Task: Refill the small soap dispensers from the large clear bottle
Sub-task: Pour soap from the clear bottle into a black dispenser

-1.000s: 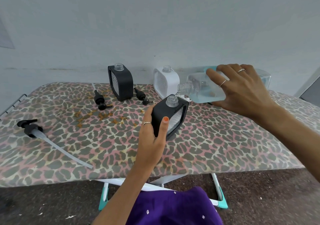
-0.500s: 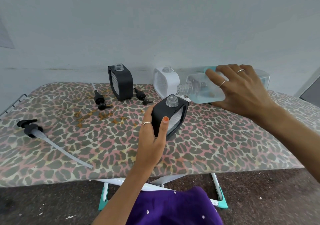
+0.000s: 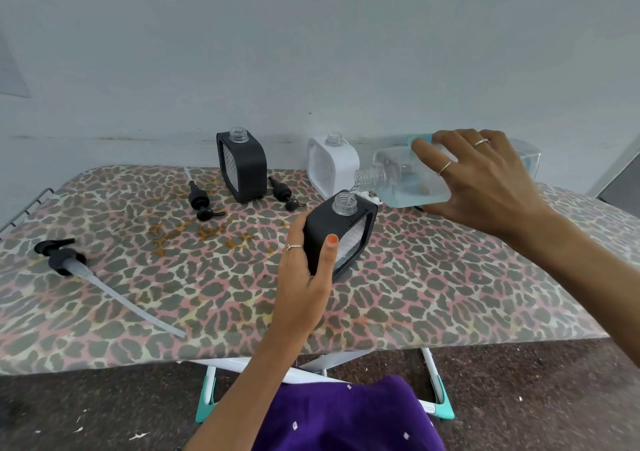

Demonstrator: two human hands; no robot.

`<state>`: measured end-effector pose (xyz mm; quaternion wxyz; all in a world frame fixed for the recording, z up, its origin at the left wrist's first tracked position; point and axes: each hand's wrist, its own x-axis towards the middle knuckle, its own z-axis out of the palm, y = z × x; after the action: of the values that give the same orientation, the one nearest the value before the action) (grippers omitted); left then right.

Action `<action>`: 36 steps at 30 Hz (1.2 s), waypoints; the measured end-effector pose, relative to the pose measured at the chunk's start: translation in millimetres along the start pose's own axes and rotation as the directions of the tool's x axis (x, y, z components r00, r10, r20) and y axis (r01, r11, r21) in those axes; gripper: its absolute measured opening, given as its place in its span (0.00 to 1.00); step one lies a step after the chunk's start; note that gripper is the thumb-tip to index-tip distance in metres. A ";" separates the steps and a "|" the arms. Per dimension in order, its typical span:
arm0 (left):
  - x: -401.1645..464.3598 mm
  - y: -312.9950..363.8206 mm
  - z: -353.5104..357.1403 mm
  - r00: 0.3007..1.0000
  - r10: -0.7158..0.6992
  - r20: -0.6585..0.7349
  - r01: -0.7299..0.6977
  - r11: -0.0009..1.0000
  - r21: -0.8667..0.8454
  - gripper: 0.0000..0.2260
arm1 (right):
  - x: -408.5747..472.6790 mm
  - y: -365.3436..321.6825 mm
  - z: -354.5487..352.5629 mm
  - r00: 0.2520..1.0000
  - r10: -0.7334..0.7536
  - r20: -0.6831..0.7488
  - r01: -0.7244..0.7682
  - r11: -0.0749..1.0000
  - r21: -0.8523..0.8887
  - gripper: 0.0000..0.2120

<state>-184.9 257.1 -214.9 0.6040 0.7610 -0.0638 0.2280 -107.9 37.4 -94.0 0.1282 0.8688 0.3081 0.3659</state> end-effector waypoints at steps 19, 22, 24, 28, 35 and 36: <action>-0.7 0.0 0.1 1.000 -0.002 -0.003 0.002 1.000 0.003 0.15 | -1.9 2.2 0.3 1.000 0.003 -0.004 -0.003 1.000 -0.008 0.41; -0.8 -2.6 0.4 1.000 -0.020 0.007 0.020 1.000 -0.007 0.21 | -2.1 2.5 0.3 1.000 0.008 0.001 -0.008 1.000 -0.008 0.42; -0.4 -2.1 0.6 1.000 -0.016 0.009 0.016 1.000 0.005 0.22 | -2.0 2.5 -0.2 1.000 0.008 0.006 -0.008 1.000 -0.006 0.42; 0.0 -3.4 1.0 1.000 -0.021 0.008 0.021 1.000 0.005 0.24 | -2.4 3.2 -0.1 1.000 0.006 0.004 -0.006 1.000 -0.010 0.41; -0.3 -0.6 1.1 1.000 -0.028 -0.004 0.028 0.999 0.017 0.23 | -2.1 3.7 -0.1 1.000 0.005 0.005 -0.005 1.000 -0.007 0.42; -0.4 0.0 1.0 1.000 -0.025 -0.003 0.025 1.000 0.014 0.22 | -2.1 3.8 0.0 1.000 0.005 0.004 -0.005 1.000 -0.005 0.41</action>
<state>-185.0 256.0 -215.2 0.6017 0.7656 -0.0517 0.2218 -107.4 33.2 -93.5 0.1301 0.8700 0.3046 0.3653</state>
